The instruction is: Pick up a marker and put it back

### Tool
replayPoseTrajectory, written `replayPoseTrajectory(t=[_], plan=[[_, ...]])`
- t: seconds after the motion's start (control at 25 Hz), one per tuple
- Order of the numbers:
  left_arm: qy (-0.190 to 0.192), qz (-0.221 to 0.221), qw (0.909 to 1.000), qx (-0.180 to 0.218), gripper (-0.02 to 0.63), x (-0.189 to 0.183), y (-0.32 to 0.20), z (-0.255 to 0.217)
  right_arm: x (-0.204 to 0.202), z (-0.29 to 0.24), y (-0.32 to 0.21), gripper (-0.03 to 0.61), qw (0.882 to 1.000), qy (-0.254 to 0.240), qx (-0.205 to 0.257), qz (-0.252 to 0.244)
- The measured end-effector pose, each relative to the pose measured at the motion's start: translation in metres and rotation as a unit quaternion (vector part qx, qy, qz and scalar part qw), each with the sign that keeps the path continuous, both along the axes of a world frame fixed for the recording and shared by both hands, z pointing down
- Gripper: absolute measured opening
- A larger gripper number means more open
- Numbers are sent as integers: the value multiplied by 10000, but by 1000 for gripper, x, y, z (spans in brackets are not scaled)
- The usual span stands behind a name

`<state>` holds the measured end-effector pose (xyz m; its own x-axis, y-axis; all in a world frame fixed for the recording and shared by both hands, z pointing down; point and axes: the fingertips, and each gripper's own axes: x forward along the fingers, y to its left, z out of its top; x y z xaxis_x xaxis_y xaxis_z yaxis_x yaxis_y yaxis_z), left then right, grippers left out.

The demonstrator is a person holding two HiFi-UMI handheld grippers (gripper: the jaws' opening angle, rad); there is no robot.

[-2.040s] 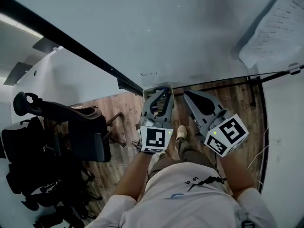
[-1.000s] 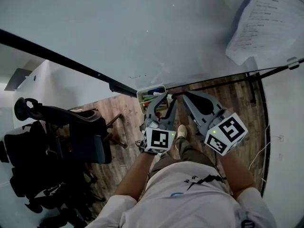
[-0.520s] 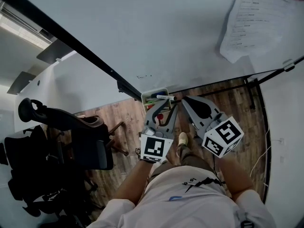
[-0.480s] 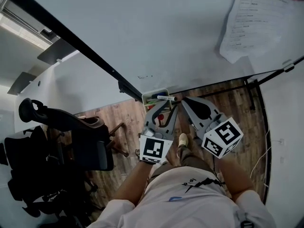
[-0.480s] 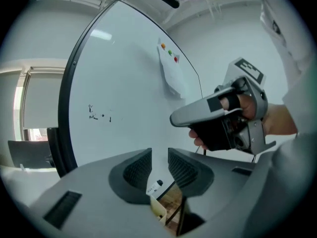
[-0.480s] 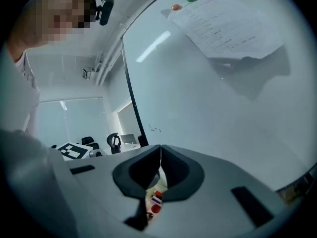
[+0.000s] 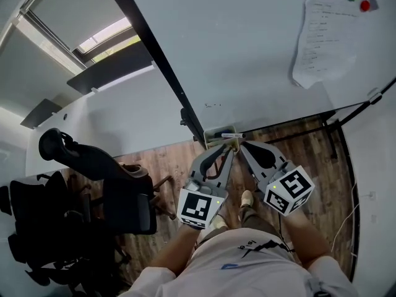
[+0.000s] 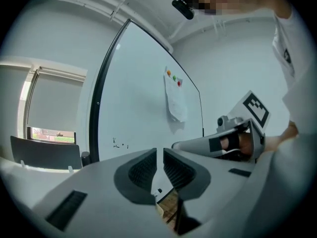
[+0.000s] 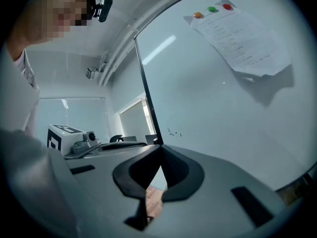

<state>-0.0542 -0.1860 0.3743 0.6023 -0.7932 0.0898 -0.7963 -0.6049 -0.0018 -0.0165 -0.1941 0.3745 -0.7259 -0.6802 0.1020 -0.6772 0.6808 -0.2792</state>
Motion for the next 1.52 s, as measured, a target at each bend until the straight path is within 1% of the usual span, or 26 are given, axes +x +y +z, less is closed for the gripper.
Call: replayPoseTrajectory(t=[0.08,0.2,0.28,0.36,0.48,0.68,1.08,1.52], plan=[[40,-5,10000,18,31,-8,8,-7,-5,-5,8,14,10000,2,49,35],[84,-10,10000,0,14,-19,20,-16,-15,-13,20,14,9999,7,139,75],[104,-21,9999,-102,12,-26,28,-18,-22,-17,28,14,9998,2,178,80],[210,6,9996,-210,11,-31,35,-20,-28,-20,34,14,9997,-26,216,84],[351,71,9992,-187,11,-37,43,-28,-35,-25,42,14,9995,-38,275,115],[484,35,9986,-190,11,-48,56,-36,-47,-28,57,14,9994,24,323,146],[539,158,9983,-121,11,-46,63,-43,-49,-40,65,14,9984,172,479,255],[552,129,9983,-150,11,-39,62,-39,-44,-36,65,14,9986,191,445,228]])
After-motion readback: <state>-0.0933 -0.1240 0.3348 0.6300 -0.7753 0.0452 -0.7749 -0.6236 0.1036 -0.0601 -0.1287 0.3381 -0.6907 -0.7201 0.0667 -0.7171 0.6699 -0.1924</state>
